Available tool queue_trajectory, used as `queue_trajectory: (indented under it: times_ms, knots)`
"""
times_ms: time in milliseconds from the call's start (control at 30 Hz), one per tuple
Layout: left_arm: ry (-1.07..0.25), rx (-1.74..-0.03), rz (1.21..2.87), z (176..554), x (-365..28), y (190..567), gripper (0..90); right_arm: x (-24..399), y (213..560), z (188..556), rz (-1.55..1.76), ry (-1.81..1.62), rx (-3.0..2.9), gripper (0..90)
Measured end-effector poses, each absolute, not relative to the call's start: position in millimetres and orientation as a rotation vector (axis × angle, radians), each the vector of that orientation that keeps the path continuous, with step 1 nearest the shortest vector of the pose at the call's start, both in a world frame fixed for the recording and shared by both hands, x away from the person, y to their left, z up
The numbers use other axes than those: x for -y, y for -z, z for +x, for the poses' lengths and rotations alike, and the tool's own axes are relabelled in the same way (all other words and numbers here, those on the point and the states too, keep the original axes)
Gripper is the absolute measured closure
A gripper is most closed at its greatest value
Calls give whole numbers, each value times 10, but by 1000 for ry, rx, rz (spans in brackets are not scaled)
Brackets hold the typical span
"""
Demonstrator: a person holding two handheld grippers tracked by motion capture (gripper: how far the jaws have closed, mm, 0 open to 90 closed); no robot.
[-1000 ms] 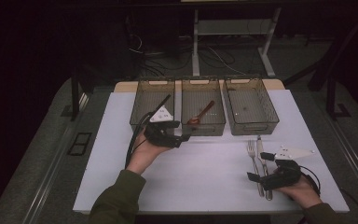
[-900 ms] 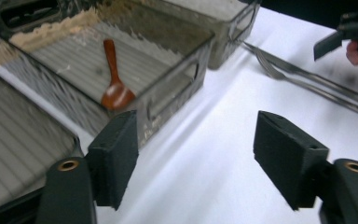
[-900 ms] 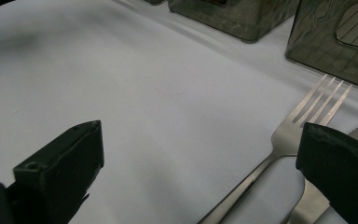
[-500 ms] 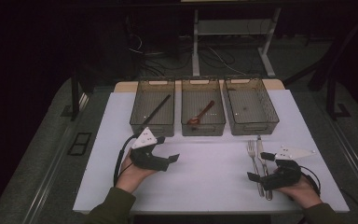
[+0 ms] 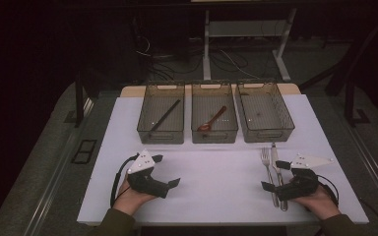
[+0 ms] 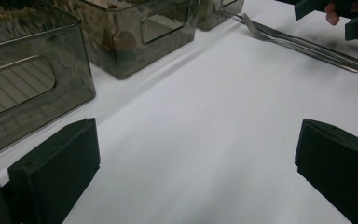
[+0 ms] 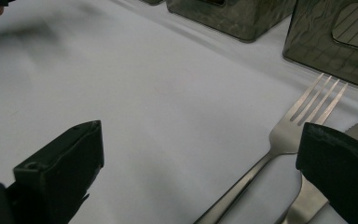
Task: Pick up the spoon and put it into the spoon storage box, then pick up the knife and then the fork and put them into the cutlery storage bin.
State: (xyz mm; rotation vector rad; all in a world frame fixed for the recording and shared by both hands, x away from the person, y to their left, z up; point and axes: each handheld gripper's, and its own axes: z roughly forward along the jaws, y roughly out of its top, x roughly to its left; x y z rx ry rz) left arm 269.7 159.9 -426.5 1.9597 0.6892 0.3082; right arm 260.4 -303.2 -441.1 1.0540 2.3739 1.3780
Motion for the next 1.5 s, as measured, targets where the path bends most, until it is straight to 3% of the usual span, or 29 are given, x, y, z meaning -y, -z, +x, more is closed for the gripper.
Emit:
queue_trajectory:
  times_ms: [300,333,400,467,800,1200,1400,1500]
  knots:
    - [-279,-711,1986,2669,-1615,4319,0,3051,4401,2633,1111,-1356,-2360,10]
    - [-280,-710,1992,2671,-1613,4325,0,3061,4390,2639,1126,-1355,-2363,60]
    - [-280,-706,1996,2676,-1615,4332,0,3073,4382,2666,1150,-1343,-2356,70]
    - [-277,-714,1994,2683,-1618,4341,0,3090,4377,2697,1171,-1325,-2360,161]
    - [-267,-724,1977,2702,-1630,4355,0,3141,4333,2885,1279,-1240,-2342,360]
    - [-260,-729,1986,2694,-1623,4334,0,3161,4333,3227,1401,-1126,-2282,750]
    - [-265,-721,1995,2679,-1596,4344,0,3180,4346,3349,1437,-1072,-2253,873]
    - [-264,-719,1995,2690,-1576,4340,0,3188,4382,3406,1434,-1038,-2262,887]
